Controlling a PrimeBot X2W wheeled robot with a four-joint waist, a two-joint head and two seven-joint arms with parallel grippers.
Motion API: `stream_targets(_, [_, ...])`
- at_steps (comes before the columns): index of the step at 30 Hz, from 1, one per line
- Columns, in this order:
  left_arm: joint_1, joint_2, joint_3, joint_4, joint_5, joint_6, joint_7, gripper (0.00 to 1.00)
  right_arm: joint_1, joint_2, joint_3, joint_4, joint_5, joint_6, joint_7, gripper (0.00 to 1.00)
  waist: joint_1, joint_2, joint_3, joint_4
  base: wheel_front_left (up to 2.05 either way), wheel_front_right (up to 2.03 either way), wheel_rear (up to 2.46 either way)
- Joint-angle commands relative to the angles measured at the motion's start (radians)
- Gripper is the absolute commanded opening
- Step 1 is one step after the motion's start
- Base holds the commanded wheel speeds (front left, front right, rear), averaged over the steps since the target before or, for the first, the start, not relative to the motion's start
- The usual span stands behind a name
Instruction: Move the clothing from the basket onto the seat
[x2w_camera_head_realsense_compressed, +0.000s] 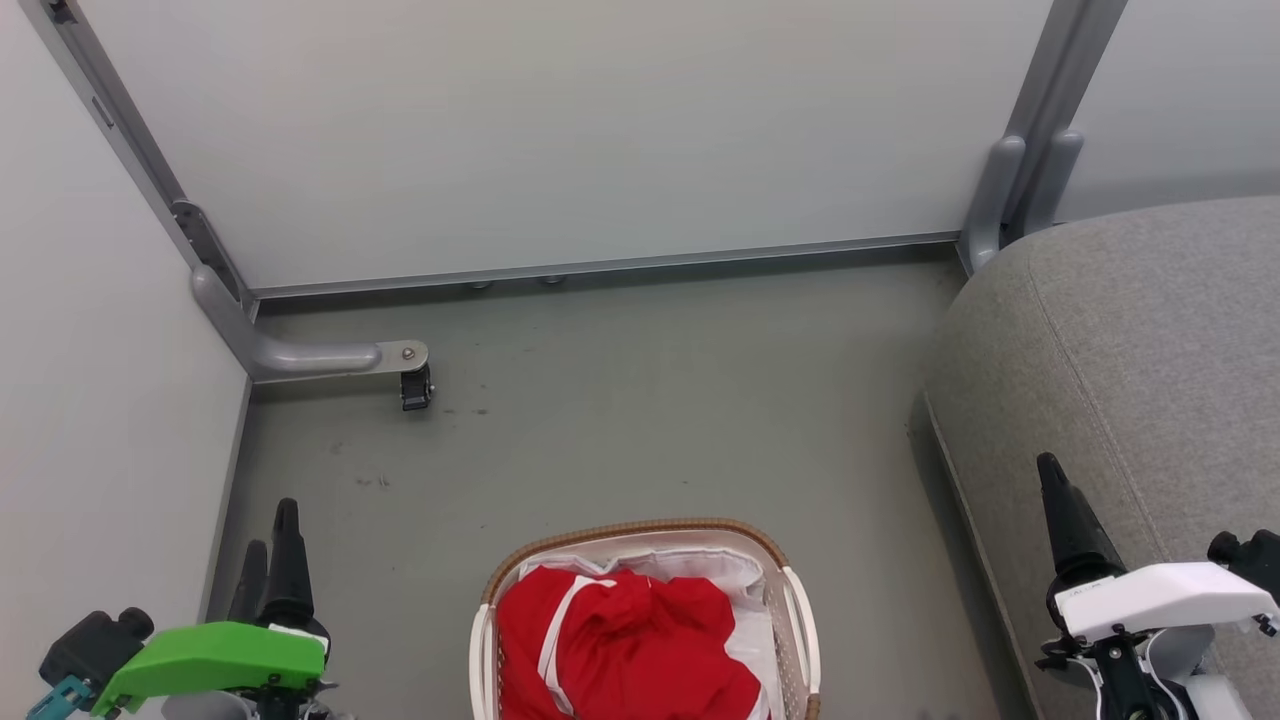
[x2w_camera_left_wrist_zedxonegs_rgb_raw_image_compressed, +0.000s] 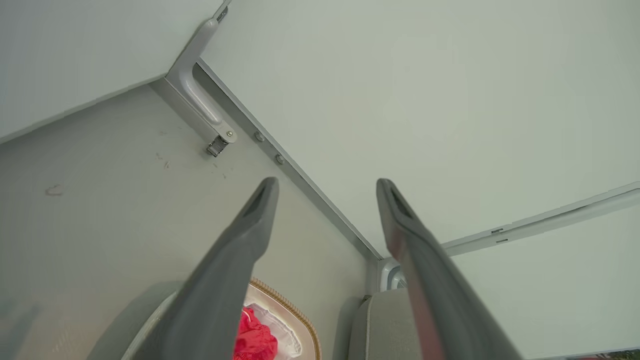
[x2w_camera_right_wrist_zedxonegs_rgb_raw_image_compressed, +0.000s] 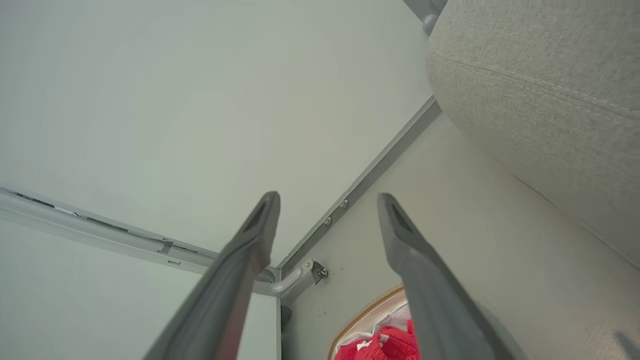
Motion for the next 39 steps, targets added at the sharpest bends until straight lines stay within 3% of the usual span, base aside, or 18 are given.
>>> stream_targets(1, [-0.001,0.016,-0.003,-0.008,0.051,-0.002,-0.012,1.00,-0.022,-0.008,0.000,-0.014,-0.041,0.000,-0.013,1.00,0.0000,0.0000,0.000,-0.001,0.00,0.00,0.00])
stream_targets(13, [0.009,0.025,-0.003,0.002,0.266,0.014,-0.053,1.00,-0.015,-0.020,0.026,-0.022,-0.230,0.000,-0.054,1.00,0.0000,0.0000,0.001,-0.006,0.00,0.00,0.00])
stream_targets(39, [0.029,0.053,-0.053,-0.029,0.592,0.050,-0.125,1.00,-0.012,-0.030,0.081,-0.034,-0.590,0.000,-0.126,1.00,0.0000,0.0000,0.011,-0.014,0.00,0.00,0.00])
